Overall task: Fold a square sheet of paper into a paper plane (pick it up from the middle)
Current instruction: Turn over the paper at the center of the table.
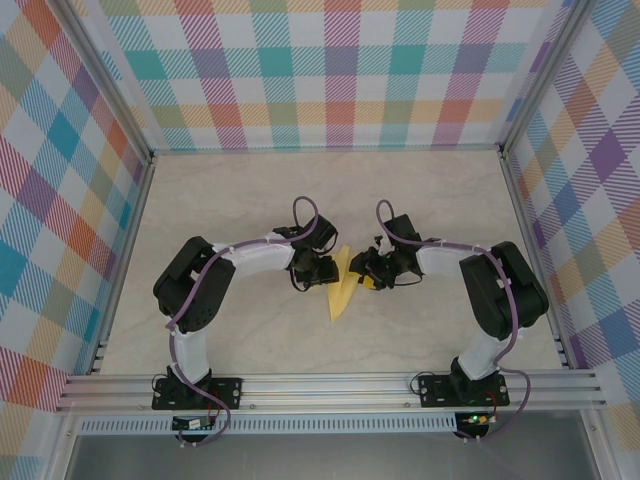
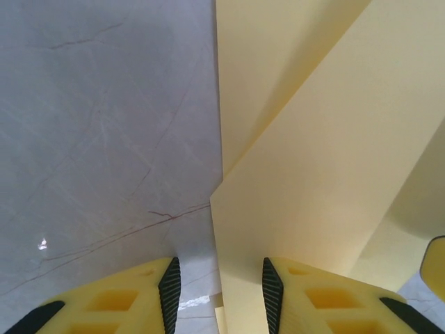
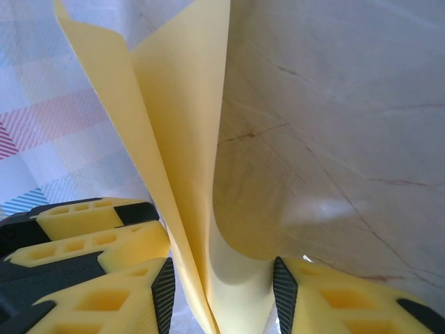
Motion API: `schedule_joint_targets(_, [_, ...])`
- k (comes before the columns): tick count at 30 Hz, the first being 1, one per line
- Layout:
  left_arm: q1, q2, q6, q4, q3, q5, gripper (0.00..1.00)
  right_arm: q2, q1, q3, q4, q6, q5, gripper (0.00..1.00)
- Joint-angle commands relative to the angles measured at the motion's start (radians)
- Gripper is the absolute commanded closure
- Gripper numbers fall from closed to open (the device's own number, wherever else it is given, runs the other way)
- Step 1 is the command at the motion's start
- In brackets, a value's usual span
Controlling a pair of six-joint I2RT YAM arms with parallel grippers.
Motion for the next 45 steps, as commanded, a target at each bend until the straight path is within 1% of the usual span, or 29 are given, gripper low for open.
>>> schedule_joint_targets(1, [-0.017,0.006,0.000,-0.012,-0.014,-0.002,0.62,0.007,0.005,0.037,0.031,0.005,-0.016,0.53])
schedule_joint_targets(4, [-0.017,-0.005,-0.005,-0.006,-0.029,-0.007,0.63,0.017,0.005,0.054,0.030,0.004,-0.002,0.50])
schedule_joint_targets(6, [-0.017,-0.009,-0.010,-0.005,-0.038,-0.014,0.63,0.030,0.005,0.073,0.043,-0.007,-0.017,0.49])
schedule_joint_targets(12, [-0.016,-0.028,-0.022,0.009,-0.067,-0.022,0.63,0.080,0.004,0.144,0.012,-0.051,-0.019,0.46])
schedule_joint_targets(14, [-0.017,-0.034,-0.026,0.015,-0.072,-0.025,0.63,0.094,0.003,0.155,0.010,-0.056,-0.040,0.47])
schedule_joint_targets(19, [-0.016,-0.044,-0.034,0.020,-0.080,-0.037,0.63,0.089,0.003,0.124,0.031,-0.068,-0.072,0.47])
schedule_joint_targets(25, [-0.017,-0.056,-0.047,0.033,-0.094,-0.046,0.63,0.051,0.004,0.043,0.085,-0.075,-0.119,0.48])
schedule_joint_targets(29, [-0.017,-0.057,-0.054,0.034,-0.100,-0.045,0.63,0.021,0.005,-0.003,0.101,-0.069,-0.129,0.48])
schedule_joint_targets(35, [-0.017,-0.060,-0.057,0.034,-0.106,-0.049,0.63,-0.021,0.006,-0.057,0.182,-0.009,-0.150,0.52])
schedule_joint_targets(37, [-0.017,-0.062,-0.058,0.036,-0.108,-0.047,0.63,-0.035,0.010,-0.073,0.213,0.022,-0.147,0.50])
schedule_joint_targets(39, [-0.017,-0.066,-0.059,0.040,-0.115,-0.050,0.63,-0.042,0.017,-0.070,0.201,0.029,-0.118,0.49])
schedule_joint_targets(45, [-0.017,-0.079,-0.061,0.045,-0.126,-0.051,0.65,-0.004,0.027,-0.054,0.234,0.064,-0.085,0.51])
